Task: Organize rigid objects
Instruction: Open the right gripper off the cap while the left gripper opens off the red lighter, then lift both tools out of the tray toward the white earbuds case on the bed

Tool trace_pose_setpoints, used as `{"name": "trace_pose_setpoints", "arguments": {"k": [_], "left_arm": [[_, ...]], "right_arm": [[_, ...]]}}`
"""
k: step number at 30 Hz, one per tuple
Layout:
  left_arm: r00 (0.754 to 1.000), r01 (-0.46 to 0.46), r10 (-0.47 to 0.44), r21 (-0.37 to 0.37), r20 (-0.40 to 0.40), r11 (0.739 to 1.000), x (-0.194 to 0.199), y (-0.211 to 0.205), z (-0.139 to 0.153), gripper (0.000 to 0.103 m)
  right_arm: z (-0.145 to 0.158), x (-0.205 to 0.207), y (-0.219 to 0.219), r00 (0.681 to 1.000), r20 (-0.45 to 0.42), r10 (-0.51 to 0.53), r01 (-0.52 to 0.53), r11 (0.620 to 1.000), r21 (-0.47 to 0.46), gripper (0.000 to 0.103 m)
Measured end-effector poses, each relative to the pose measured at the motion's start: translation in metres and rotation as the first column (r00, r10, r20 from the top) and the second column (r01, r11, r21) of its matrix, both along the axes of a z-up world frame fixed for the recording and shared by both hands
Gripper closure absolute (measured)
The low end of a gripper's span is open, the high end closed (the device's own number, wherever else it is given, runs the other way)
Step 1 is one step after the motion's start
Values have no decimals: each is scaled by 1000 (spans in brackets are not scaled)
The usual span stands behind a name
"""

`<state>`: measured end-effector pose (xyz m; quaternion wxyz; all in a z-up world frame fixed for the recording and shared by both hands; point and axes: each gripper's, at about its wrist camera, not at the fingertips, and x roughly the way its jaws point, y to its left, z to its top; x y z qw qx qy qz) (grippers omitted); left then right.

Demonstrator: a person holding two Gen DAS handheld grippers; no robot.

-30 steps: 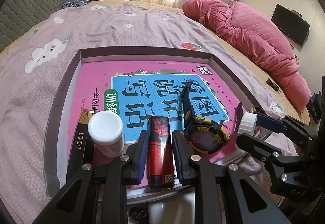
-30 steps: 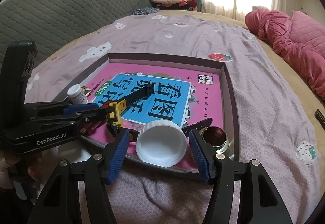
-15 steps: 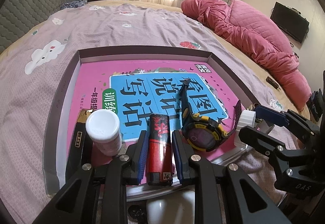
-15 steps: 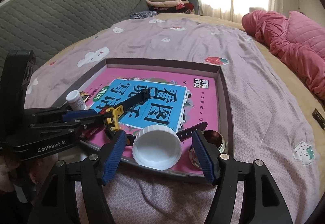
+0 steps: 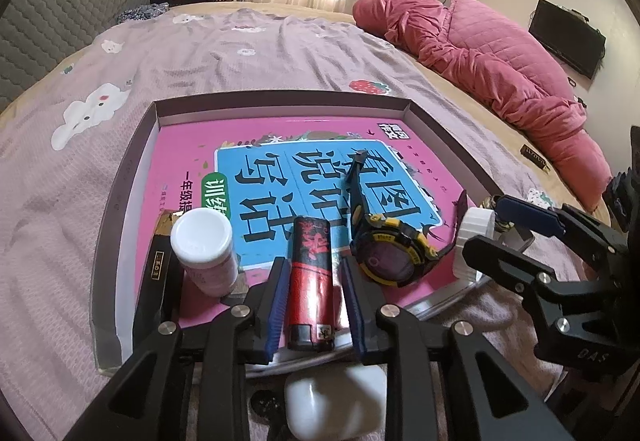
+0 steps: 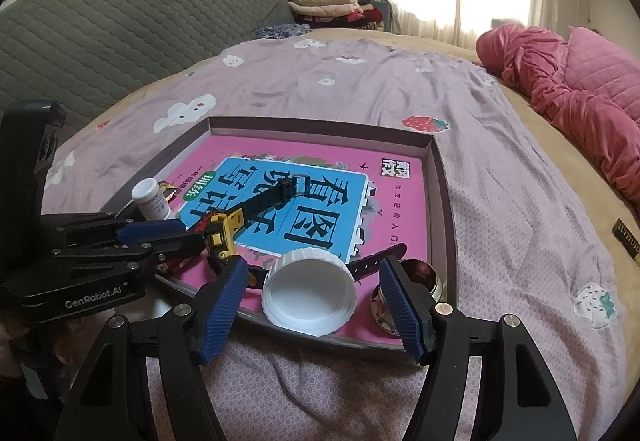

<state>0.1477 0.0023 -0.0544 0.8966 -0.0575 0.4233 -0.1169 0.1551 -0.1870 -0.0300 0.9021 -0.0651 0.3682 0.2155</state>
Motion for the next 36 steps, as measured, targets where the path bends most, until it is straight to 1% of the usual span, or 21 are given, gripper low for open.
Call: {"name": "trace_pose_setpoints", "arguments": {"k": [14,21,23,25,27,36], "left_arm": [[1000,10,-10,6,11,1000,-10,3,7,73],[1000,8,-9,22,23,1000,-15,3,11,72],[1000,8,-8,25,27,1000,-16,3,12,70],[999,9,-10,25,38,1000,-19,2,15,59],[999,9,-10,25,53,1000,-22,2,19,55],[997,-3,2,22,81,1000,-28,6,30,55]], "right_arm": [[3,-2,-3,1000,15,-10,10,1000,-1,32],[7,-2,-7,999,24,-21,21,1000,5,30],[8,-2,-8,999,26,-25,25,1000,8,30],[9,-2,-9,999,28,-27,27,1000,11,29],[10,-3,-10,999,32,-28,27,999,17,29],[17,-5,-17,998,45,-42,41,999,36,29]]}}
